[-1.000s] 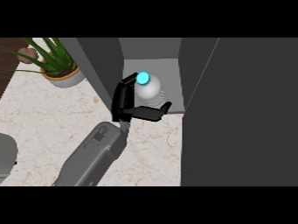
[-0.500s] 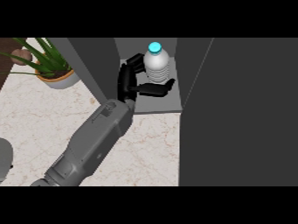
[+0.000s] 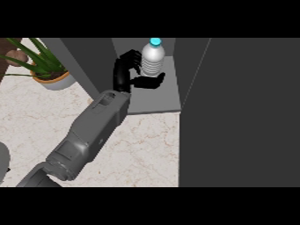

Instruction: Pick up the bottled water, place it into the cabinet and close the cabinet

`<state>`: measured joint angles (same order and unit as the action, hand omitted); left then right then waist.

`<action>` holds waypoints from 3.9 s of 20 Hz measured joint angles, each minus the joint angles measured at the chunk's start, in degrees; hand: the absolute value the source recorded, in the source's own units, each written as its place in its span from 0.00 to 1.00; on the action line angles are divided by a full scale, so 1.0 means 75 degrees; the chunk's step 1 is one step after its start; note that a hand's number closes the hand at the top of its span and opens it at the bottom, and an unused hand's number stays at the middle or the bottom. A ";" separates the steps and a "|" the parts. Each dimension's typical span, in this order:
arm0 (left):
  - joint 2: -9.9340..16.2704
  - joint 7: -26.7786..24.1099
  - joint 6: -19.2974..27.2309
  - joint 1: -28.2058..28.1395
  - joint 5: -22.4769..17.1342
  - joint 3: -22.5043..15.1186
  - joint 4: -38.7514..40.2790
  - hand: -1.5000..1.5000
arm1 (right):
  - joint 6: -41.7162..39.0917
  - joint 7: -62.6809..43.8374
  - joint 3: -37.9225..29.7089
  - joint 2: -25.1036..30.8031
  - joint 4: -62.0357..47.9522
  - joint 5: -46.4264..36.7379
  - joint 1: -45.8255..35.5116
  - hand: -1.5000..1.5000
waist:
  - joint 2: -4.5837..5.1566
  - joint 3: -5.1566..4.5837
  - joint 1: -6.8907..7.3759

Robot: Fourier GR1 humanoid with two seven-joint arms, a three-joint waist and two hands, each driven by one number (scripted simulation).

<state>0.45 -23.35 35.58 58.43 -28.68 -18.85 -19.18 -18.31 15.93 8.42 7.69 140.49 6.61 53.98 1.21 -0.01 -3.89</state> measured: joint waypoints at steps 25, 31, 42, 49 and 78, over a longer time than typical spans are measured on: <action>0.0316 -0.1191 -0.0037 0.1329 0.0178 0.0718 0.1625 0.00 | -0.0529 0.0082 -0.0098 0.0077 -0.0098 0.0231 -0.0051 0.00 | 0.0120 -0.0015 -0.0240; 0.0248 -0.1951 -0.1088 0.1221 -0.0113 0.1110 0.1171 0.00 | -0.0621 0.0058 -0.0076 0.0074 -0.0112 0.0269 0.0014 0.00 | 0.0033 -0.0012 -0.0050; -0.0027 -0.2066 -0.1658 0.0867 -0.0244 0.1153 0.0479 0.00 | -0.0501 -0.0175 0.0243 -0.0137 -0.0028 0.0276 0.0180 0.00 | -0.0129 -0.0003 0.0267; -0.0054 -0.1949 -0.1958 -0.0410 -0.0578 0.0414 -0.0969 0.00 | -0.0387 -0.0326 0.0334 -0.0193 0.0024 0.0254 0.0201 0.00 | -0.0198 -0.0002 0.0386; 0.1822 -0.0812 -0.2576 -0.6525 -0.0850 -0.2046 -0.9141 0.00 | -0.1495 -0.0182 0.1341 0.1135 0.0271 -0.0694 0.0373 1.00 | -0.0234 -0.0009 0.0583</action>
<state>14.12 -29.43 16.26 9.49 -35.05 -34.19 -87.74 -29.52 14.56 18.47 16.20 142.52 1.41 56.78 -0.55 -0.08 0.49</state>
